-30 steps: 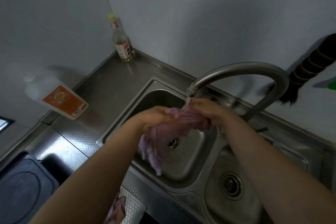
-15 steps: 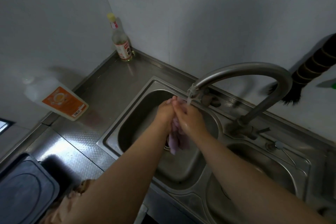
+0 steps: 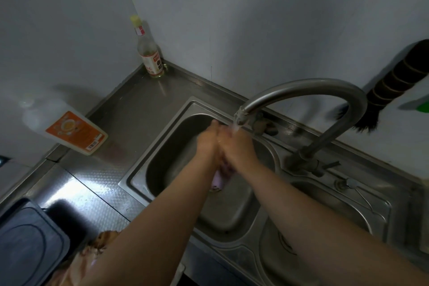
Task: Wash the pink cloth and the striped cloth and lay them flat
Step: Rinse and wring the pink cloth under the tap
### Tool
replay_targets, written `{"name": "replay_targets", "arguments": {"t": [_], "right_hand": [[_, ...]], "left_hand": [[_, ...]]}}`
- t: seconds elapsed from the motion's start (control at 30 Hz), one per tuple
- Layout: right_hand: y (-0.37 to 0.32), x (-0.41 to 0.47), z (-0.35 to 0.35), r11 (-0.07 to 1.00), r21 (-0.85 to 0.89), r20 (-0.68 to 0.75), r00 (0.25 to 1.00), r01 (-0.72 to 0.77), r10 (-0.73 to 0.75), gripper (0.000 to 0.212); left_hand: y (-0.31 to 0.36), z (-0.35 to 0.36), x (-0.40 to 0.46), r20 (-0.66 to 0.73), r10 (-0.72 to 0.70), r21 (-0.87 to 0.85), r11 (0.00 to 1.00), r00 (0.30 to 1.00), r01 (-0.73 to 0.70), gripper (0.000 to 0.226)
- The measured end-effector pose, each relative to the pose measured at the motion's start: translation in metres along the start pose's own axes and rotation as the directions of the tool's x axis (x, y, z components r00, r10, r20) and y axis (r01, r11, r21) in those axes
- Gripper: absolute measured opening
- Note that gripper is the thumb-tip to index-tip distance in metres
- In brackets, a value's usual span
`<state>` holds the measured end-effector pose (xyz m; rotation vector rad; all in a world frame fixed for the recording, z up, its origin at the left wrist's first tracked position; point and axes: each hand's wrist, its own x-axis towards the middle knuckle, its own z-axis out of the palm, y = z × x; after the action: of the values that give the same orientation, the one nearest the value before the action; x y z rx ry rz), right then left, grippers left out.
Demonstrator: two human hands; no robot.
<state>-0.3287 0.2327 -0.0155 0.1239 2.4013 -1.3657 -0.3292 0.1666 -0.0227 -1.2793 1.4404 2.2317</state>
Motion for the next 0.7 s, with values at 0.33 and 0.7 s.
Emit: {"name": "replay_targets", "arguments": {"t": [0.33,0.7], "right_hand": [[0.001,-0.005,0.006,0.996,0.091,-0.014,1.000,-0.017,0.018,0.034],[0.038,0.049,-0.071,0.676,0.635,0.282,0.926,-0.375,0.250,0.035]], "left_hand": [[0.008,-0.004,0.007,0.013,0.029,0.107,0.994,0.999,-0.031,0.033],[0.013,-0.062,0.004,0.400,-0.156,0.180,0.980,0.903,0.089,0.040]]}}
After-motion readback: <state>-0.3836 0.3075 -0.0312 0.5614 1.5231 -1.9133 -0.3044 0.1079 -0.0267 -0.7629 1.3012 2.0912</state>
